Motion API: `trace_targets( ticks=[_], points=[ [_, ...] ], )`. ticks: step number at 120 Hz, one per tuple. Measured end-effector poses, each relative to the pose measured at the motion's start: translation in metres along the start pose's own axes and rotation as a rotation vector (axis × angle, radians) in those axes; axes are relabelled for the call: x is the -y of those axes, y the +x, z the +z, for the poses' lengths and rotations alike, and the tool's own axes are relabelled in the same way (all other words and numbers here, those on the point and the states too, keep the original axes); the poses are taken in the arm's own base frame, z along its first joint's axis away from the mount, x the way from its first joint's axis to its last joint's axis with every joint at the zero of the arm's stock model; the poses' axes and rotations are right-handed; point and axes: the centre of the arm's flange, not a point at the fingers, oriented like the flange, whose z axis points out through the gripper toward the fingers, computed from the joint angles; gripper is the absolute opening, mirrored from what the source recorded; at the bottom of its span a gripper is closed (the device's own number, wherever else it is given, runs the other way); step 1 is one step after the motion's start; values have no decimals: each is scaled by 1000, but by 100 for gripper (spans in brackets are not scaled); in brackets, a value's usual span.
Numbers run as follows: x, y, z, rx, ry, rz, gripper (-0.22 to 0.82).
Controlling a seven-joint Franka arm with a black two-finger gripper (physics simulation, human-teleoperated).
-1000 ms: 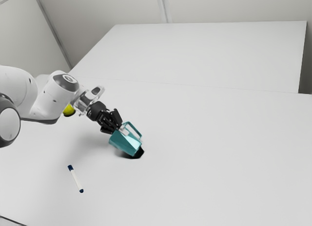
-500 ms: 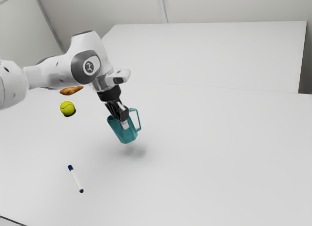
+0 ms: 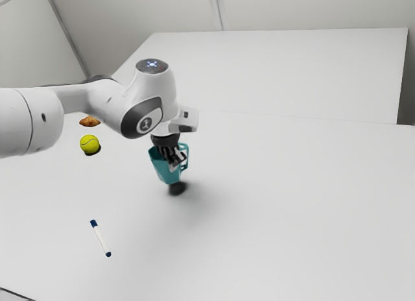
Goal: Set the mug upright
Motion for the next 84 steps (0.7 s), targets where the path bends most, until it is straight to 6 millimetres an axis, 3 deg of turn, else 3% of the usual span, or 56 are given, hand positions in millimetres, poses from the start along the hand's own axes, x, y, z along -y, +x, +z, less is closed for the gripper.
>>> trace_targets(
  ticks=[7,27,84],
  points=[
    [8,0,6,-6,-7,-51,-18],
    [-25,13,9,-21,-29,-90,-18],
    [-27,18,31,0,-75,-267,-17]
  ],
)
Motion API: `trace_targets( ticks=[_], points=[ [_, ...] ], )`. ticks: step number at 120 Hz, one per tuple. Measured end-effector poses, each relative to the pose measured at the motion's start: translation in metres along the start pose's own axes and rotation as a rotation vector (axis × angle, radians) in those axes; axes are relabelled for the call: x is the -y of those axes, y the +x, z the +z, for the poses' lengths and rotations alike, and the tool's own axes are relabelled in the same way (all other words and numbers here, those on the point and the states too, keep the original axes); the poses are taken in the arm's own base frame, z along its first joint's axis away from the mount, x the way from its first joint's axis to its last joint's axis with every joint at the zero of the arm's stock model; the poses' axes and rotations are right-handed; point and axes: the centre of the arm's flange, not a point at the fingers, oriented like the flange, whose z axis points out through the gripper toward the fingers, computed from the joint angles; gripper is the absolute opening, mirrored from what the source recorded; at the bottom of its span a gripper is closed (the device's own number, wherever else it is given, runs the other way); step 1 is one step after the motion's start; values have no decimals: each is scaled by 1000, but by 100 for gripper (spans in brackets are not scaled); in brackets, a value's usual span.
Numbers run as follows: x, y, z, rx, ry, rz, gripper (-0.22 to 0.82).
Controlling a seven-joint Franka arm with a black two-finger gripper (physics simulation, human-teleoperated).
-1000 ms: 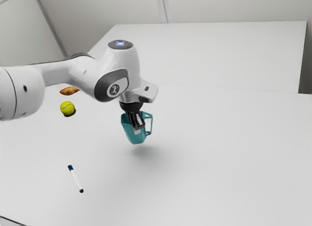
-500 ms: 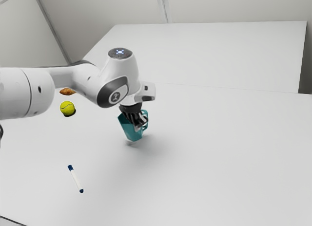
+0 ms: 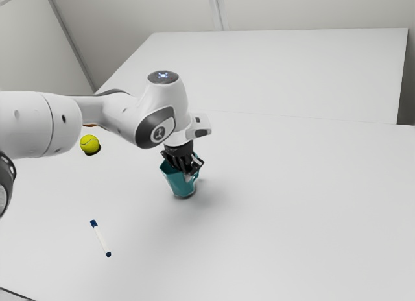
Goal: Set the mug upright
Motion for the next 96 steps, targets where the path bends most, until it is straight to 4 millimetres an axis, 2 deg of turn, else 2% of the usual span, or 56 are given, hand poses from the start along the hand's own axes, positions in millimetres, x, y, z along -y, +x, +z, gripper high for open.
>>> trace_targets(
  ticks=[13,25,39,55,64,74,82,90,96],
  points=[
    [0,0,1,1,-7,-22,-4],
    [0,0,-4,-4,-21,-44,16],
    [1,-5,-34,-38,-39,-66,35],
    [-1,-7,-66,-67,-49,-77,47],
    [3,4,-97,-94,-53,-72,51],
    [19,19,-156,-142,-63,-77,54],
    [37,19,-195,-152,-61,-87,56],
    [56,21,-225,-153,-60,-93,57],
    [65,22,-237,-142,-60,-90,58]
  ],
)
